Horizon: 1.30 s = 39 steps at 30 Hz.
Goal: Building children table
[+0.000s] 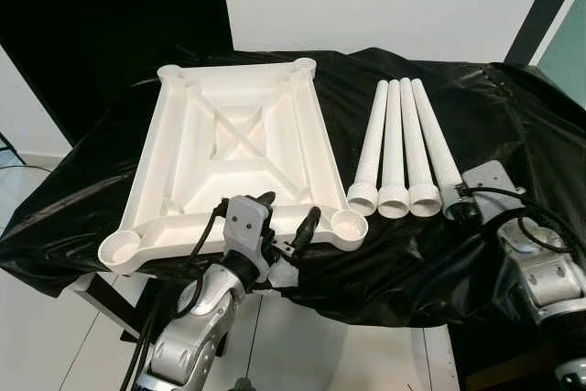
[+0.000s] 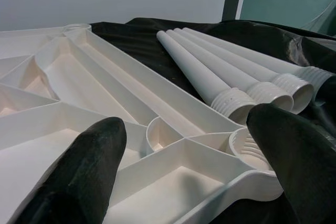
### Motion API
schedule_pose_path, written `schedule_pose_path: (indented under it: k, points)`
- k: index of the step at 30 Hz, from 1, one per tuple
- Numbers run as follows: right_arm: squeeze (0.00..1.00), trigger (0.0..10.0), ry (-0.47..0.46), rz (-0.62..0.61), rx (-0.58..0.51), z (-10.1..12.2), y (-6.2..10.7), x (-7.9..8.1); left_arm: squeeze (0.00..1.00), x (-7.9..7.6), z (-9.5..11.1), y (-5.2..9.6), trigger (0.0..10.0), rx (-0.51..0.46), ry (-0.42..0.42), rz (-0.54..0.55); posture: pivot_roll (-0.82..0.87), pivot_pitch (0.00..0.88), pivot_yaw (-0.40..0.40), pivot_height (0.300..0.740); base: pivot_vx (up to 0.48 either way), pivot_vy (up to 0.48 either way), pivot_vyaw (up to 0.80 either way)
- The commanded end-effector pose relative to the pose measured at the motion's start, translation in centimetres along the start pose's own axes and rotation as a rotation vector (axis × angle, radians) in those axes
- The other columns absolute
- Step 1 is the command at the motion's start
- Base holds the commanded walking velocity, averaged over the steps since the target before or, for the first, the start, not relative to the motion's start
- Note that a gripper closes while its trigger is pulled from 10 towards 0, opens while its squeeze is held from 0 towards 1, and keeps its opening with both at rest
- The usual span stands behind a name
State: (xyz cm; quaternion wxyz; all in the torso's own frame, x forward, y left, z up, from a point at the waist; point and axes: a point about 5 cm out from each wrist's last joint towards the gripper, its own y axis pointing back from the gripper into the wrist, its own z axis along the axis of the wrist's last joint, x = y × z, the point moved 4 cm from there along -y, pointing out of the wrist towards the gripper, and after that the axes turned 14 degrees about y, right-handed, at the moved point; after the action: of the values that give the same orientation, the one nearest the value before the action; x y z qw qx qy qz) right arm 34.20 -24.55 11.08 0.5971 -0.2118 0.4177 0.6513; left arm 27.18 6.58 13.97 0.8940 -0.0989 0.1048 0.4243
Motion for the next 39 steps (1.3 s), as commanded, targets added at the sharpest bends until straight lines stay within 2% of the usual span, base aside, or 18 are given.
schedule_pose_path:
  k: [1, 5, 6, 10, 12, 14, 17, 21, 23, 27, 28, 29, 31, 32, 33, 34, 38, 39]
  points:
    - [0.0, 0.0, -0.051, -0.039, 0.005, -0.3, 0.2, 0.7, 0.0, 0.0, 0.0, 0.0, 10.0, 0.0, -0.015, -0.016, 0.25, 0.0, -0.026, 0.74, 0.0, 0.0, 0.0]
    - [0.0, 0.0, -0.082, -0.054, 0.016, -0.6, 0.4, 1.1, 0.0, 0.1, 0.0, -0.1, 10.0, -0.004, -0.016, -0.014, 0.25, 0.0, -0.023, 0.74, 0.0, 0.0, 0.0]
    - [0.0, 0.0, -0.127, -0.098, 0.042, -1.5, 1.2, 2.2, 0.0, 0.3, 0.3, -0.5, 10.0, -0.017, -0.015, -0.009, 0.24, 0.0, -0.017, 0.74, 0.0, 0.0, 0.0]
    - [0.0, 0.0, -0.128, -0.192, 0.048, -1.9, 2.1, 2.3, 0.0, 0.2, 0.7, -1.0, 10.0, -0.033, -0.014, -0.025, 0.24, 0.0, -0.01, 0.74, 0.0, 0.0, 0.0]
    - [0.0, 0.0, -0.122, -0.24, 0.045, -2.0, 2.5, 1.9, 0.0, 0.1, 1.0, -1.3, 10.0, -0.043, -0.01, -0.039, 0.22, 0.0, 0.003, 0.74, 0.0, 0.0, 0.0]
    - [0.0, 0.0, -0.103, -0.364, 0.021, -1.8, 3.2, 0.7, 0.0, -0.5, 2.1, -2.1, 10.0, -0.09, 0.011, -0.086, 0.2, 0.0, 0.018, 0.74, 0.0, 0.0, 0.0]
    - [0.0, 0.0, -0.076, -0.456, -0.009, -1.3, 3.8, -0.5, 0.0, -0.9, 3.2, -2.9, 10.0, -0.138, 0.04, -0.118, 0.19, 0.0, 0.022, 0.74, 0.0, 0.0, 0.0]
    - [0.0, 0.0, -0.045, -0.55, -0.025, -1.0, 4.4, -2.0, 0.0, -1.0, 4.2, -3.8, 10.0, -0.181, 0.076, -0.126, 0.17, 0.0, 0.024, 0.74, 0.0, 0.0, 0.0]
    - [0.0, 0.0, -0.045, -0.55, -0.025, -1.0, 4.4, -2.0, 0.0, -1.0, 4.2, -3.8, 10.0, -0.181, 0.076, -0.126, 0.17, 0.0, 0.024, 0.74, 0.0, 0.0, 0.0]
    - [0.0, 0.0, 0.02, -0.64, -0.06, -0.3, 5.3, -3.3, 0.0, -1.1, 4.3, -4.0, 10.0, -0.193, 0.101, -0.137, 0.16, 0.0, 0.024, 0.74, 0.0, 0.0, 0.0]
    - [0.0, 0.0, 0.089, -0.663, -0.104, 0.5, 5.7, -3.5, 0.0, -1.1, 4.4, -4.1, 10.0, -0.202, 0.134, -0.137, 0.16, 0.0, 0.023, 0.74, 0.0, 0.0, 0.0]
    - [0.0, 0.0, 0.147, -0.663, -0.143, 1.2, 5.9, -3.3, 0.0, -1.1, 4.4, -4.3, 10.0, -0.209, 0.163, -0.138, 0.15, 0.0, 0.017, 0.74, 0.0, 0.0, 0.0]
    - [0.0, 0.0, 0.147, -0.663, -0.143, 1.2, 5.9, -3.3, 0.0, -1.1, 4.4, -4.3, 10.0, -0.209, 0.163, -0.138, 0.15, 0.0, 0.017, 0.74, 0.0, 0.0, 0.0]
    - [0.0, 0.0, 0.197, -0.639, -0.183, 1.8, 5.9, -2.7, 0.0, -1.2, 4.5, -4.4, 10.0, -0.214, 0.19, -0.14, 0.15, 0.0, 0.017, 0.74, 0.0, 0.0, 0.0]
    - [0.0, 6.6, 0.279, -0.598, -0.258, 2.8, 6.1, -1.6, 0.0, -1.4, 4.7, -4.6, 10.0, -0.224, 0.226, -0.153, 0.16, 0.0, 0.009, 0.74, 0.0, 0.0, 0.0]
    - [0.0, 10.0, 0.337, -0.561, -0.32, 3.6, 6.3, -0.6, 0.0, -1.6, 4.8, -4.7, 10.0, -0.232, 0.257, -0.167, 0.16, 0.0, 0.009, 0.74, 0.0, 0.0, 0.0]
    - [0.0, 10.0, 0.421, -0.524, -0.394, 4.2, 6.7, 0.6, 0.0, -2.0, 5.1, -4.8, 10.0, -0.239, 0.319, -0.208, 0.16, 0.0, 0.003, 0.74, 0.0, 0.0, 0.0]
    - [0.0, 10.0, 0.459, -0.519, -0.41, 4.2, 6.9, 0.9, 0.0, -2.7, 5.3, -4.8, 10.0, -0.229, 0.389, -0.272, 0.16, 0.0, 0.0, 0.74, 0.0, 0.0, 0.0]
